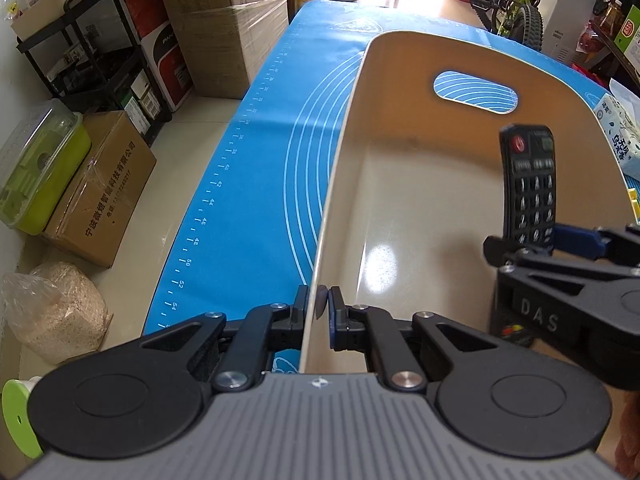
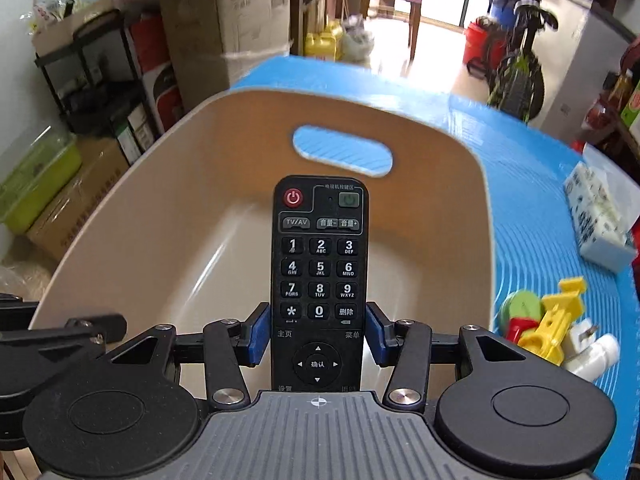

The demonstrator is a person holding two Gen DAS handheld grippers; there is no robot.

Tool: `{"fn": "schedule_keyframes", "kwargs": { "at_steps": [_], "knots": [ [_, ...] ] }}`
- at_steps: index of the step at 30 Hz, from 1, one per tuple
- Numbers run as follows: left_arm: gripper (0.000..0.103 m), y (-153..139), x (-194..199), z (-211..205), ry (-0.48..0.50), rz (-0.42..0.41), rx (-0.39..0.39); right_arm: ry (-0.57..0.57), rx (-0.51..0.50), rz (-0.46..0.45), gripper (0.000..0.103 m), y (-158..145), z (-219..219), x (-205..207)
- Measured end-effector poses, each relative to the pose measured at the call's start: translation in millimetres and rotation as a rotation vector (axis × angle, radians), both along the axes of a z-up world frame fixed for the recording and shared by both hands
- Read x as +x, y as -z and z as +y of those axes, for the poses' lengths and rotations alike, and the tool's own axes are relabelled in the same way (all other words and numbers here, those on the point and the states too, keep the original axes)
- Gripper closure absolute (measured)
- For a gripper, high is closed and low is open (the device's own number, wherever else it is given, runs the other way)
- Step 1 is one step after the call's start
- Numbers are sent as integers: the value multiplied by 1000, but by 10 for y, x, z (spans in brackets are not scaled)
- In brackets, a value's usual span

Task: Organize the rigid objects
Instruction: 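Lift the remote with the right gripper and drop it into the bin, then move the right gripper to the white square charger and grasp it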

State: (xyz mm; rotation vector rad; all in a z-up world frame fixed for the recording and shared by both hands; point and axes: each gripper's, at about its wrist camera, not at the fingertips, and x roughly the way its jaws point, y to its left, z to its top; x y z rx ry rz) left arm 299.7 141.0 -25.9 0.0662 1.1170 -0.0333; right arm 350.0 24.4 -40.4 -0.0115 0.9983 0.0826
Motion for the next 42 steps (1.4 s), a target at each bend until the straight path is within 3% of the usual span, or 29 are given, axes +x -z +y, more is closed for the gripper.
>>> {"fn": "schedule_keyframes", "kwargs": {
  "at_steps": [3,10,20,24,32,42],
  "knots": [
    [92,1,0,-1,-1,0,0,-4,9,-12,49,-35,-7,-18],
    [92,-2,-3,-1,-2,-2,-3,6,63,-124,36,-421,-206,-238],
    [92,0,-5,-7,-2,-2,-4,159,108,-223,30,-771,-1066,-700],
    [92,2,-4,-10,-2,-2,-5,212,57,-197,27,-637,-1345,-791],
    [92,3,-4,-7,-1,-3,-4,302,43,-63,27,-58,-1737,-1023],
    [92,6,-6,-10,-2,-3,-3,238,57,53,27,296,-1723,-1227]
  ]
}}
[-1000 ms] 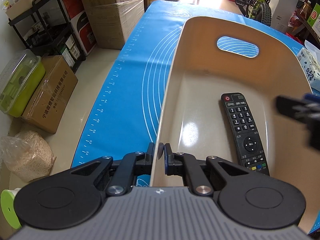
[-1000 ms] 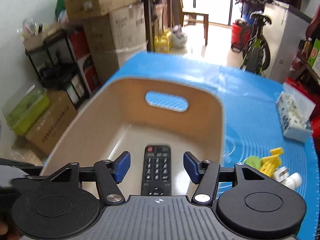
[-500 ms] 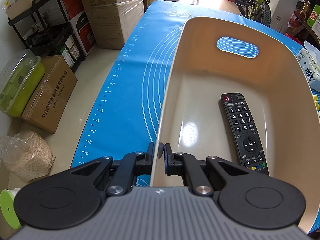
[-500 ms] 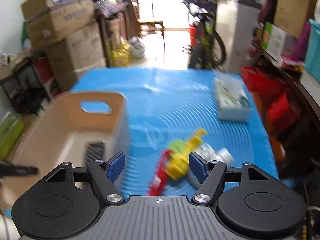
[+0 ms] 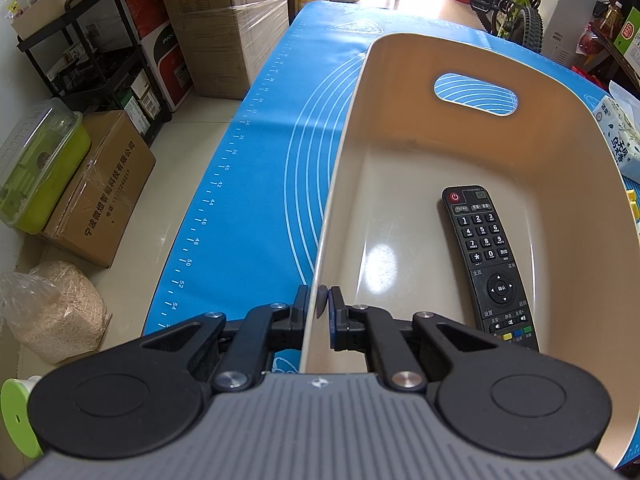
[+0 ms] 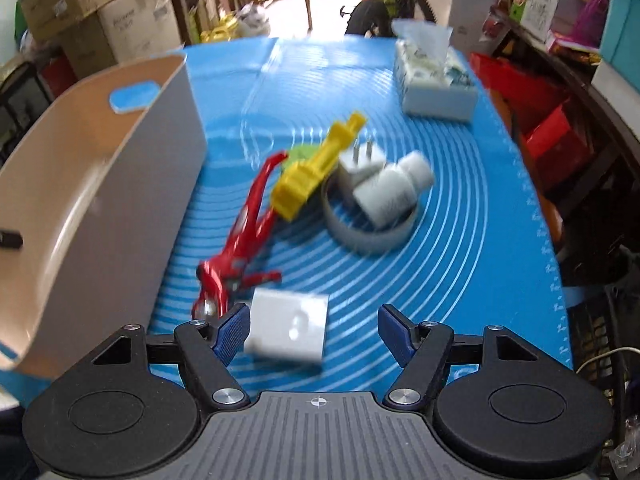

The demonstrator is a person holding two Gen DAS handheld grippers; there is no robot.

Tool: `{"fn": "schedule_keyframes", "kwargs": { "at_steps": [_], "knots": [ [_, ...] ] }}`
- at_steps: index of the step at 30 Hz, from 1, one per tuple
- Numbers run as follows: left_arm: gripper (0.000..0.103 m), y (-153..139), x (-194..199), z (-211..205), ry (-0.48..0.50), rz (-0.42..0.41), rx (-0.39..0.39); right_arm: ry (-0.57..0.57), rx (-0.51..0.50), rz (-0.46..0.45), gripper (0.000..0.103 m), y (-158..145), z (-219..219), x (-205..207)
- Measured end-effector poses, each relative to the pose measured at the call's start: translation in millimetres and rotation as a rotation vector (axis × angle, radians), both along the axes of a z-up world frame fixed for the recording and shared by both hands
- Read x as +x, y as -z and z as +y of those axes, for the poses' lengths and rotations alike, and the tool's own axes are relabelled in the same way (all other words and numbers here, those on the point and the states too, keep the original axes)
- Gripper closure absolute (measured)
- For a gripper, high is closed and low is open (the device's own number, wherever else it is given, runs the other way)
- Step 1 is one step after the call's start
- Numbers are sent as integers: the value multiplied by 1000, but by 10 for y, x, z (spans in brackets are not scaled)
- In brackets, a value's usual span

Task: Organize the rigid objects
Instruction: 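Move the right gripper to the white square charger and grasp it, then carry the charger with the right gripper and release it into the bin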

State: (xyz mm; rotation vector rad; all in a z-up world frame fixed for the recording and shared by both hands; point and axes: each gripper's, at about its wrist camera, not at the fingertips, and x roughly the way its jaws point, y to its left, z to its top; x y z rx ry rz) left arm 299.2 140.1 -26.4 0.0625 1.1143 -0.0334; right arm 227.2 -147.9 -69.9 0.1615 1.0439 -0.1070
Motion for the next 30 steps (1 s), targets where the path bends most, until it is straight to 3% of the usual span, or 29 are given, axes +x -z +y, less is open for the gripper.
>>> {"fn": "schedule_keyframes", "kwargs": {
  "at_steps": [12,14,16,22,30],
  "knots": [
    [92,3,-3,2,1,-1,2,-22,32,23,27,264,158,147],
    [92,3,-2,4,1,-1,2,-10,37,18,29,283,151,174],
    [92,3,-2,3,1,0,1,-8,29,25,46,306,145,183],
    [92,5,0,5,1,-1,2,14,76,7,47,304,46,140],
    [92,5,0,5,1,0,1,36,40,7,48,232,0,53]
  ]
}}
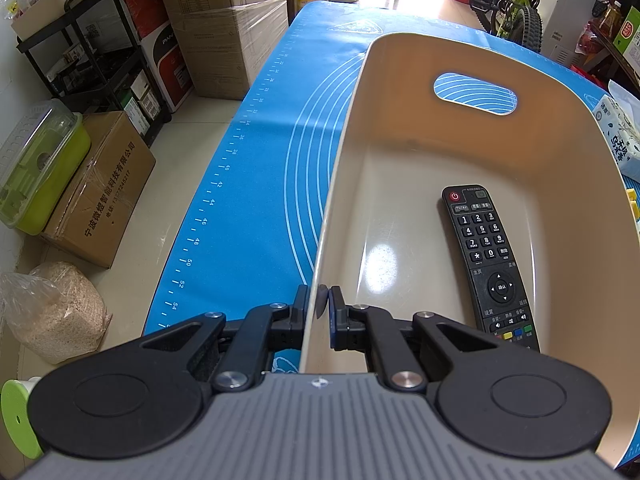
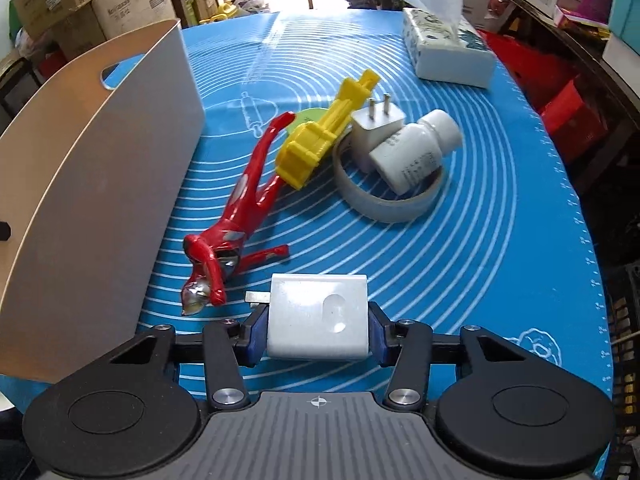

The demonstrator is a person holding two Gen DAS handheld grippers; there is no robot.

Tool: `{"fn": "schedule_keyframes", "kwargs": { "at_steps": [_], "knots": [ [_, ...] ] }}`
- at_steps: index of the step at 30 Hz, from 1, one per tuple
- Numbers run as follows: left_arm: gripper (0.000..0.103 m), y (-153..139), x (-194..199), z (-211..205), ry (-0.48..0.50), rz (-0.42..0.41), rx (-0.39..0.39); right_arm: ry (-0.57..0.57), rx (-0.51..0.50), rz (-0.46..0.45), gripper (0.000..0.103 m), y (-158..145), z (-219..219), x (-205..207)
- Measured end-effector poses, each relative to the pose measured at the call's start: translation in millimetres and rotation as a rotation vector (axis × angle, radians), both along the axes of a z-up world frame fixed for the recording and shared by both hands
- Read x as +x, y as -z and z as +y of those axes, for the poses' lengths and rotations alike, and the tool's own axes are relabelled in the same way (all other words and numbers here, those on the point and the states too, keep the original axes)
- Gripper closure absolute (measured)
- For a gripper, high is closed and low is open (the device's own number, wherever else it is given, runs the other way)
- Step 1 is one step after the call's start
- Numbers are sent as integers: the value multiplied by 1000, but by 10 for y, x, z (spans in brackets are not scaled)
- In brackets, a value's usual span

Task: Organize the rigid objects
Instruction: 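Carry the charger with the right gripper and release it into the bin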

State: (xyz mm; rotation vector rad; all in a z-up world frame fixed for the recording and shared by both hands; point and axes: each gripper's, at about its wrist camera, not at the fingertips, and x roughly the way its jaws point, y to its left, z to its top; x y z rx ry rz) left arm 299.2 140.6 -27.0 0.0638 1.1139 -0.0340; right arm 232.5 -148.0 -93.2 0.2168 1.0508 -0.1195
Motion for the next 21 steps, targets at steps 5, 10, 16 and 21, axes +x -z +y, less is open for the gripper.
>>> {"fn": "schedule_keyframes", "kwargs": {
  "at_steps": [5,10,16,21],
  "knots": [
    [92,-6,3,2,-2,1,-1,22,-15,-18,48,-94,-90,-78],
    [92,-14,-8,10,-4,1,-7,54,-60,-85,48,-339,-136,-107],
    [92,-18,-11,16,-3,0,-6,49,-94,-234,48,-856,-69,-24],
    [92,-18,-13,17,-2,0,-4,-14,-112,-316,48,-1219,128,227]
  ]
}}
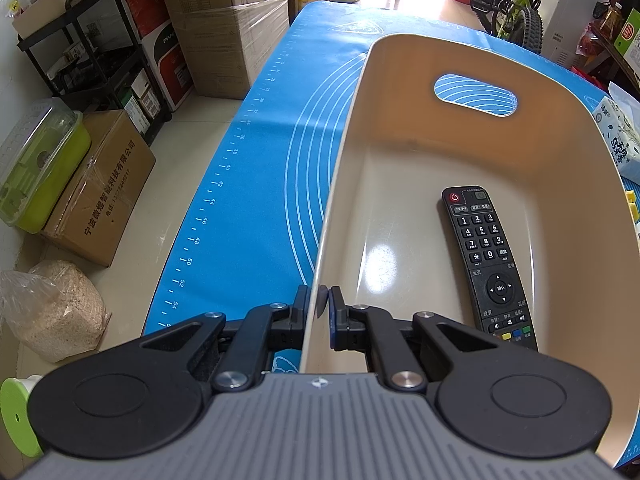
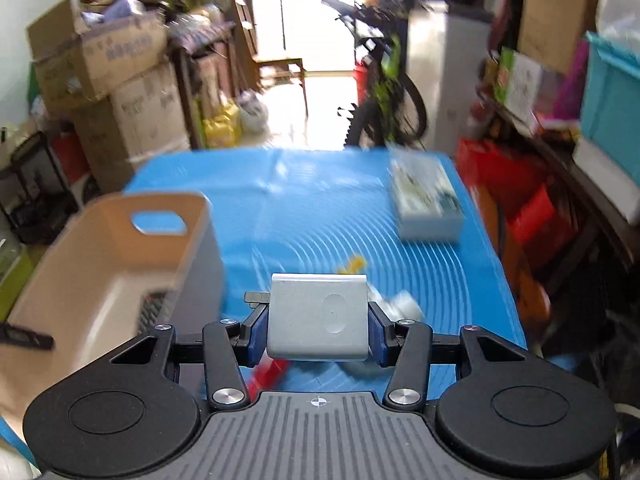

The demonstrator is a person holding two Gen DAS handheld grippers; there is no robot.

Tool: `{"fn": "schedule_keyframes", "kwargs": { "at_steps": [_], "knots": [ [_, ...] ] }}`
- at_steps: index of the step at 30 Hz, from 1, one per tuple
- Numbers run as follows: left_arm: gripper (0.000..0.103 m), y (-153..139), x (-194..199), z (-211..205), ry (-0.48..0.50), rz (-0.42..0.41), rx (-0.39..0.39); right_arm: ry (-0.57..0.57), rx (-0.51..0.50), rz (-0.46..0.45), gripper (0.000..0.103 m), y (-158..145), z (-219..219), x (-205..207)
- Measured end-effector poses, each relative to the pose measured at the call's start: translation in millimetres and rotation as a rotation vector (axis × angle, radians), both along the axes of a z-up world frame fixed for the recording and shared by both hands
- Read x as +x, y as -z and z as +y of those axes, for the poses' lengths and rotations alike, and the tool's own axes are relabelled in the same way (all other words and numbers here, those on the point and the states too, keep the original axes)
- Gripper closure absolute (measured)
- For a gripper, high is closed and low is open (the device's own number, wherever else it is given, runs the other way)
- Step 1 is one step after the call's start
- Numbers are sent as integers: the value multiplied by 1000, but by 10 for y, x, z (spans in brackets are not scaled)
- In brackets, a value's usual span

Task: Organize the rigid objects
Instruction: 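Carry the charger with the right gripper and release it into the bin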

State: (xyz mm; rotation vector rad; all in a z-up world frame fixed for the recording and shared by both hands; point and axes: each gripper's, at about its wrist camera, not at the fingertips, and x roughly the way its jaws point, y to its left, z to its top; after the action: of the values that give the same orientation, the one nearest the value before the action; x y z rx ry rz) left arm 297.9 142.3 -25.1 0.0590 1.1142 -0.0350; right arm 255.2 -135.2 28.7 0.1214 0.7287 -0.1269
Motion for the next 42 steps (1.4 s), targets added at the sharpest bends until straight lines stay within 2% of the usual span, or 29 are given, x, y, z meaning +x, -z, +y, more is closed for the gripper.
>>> {"fn": "schedule_keyframes", "kwargs": {
  "at_steps": [5,10,16,20,29,37,39,42],
  "knots": [
    [92,-1,4,12,1,1,1,-97,-14,-48,48,-202,368,297],
    [92,0,3,19,2,0,3,-200,-34,-57,48,-212,851,569],
    [92,-5,7,17,3,-3,3,-248,-14,-4,48,-25,1319,729],
    [92,-2,3,6,6,-5,4,-271,0,78,48,208,1517,826],
    [92,0,4,-12,7,-5,9,-321,-41,239,49,658,1731,908],
    [92,3,2,-7,10,-7,7,-296,-8,393,49,868,1671,1008],
    [92,-2,4,-11,11,-8,11,-293,15,381,47,851,1644,992],
    [92,5,9,-6,10,-4,12,-293,27,327,39,763,1638,944]
  ]
}}
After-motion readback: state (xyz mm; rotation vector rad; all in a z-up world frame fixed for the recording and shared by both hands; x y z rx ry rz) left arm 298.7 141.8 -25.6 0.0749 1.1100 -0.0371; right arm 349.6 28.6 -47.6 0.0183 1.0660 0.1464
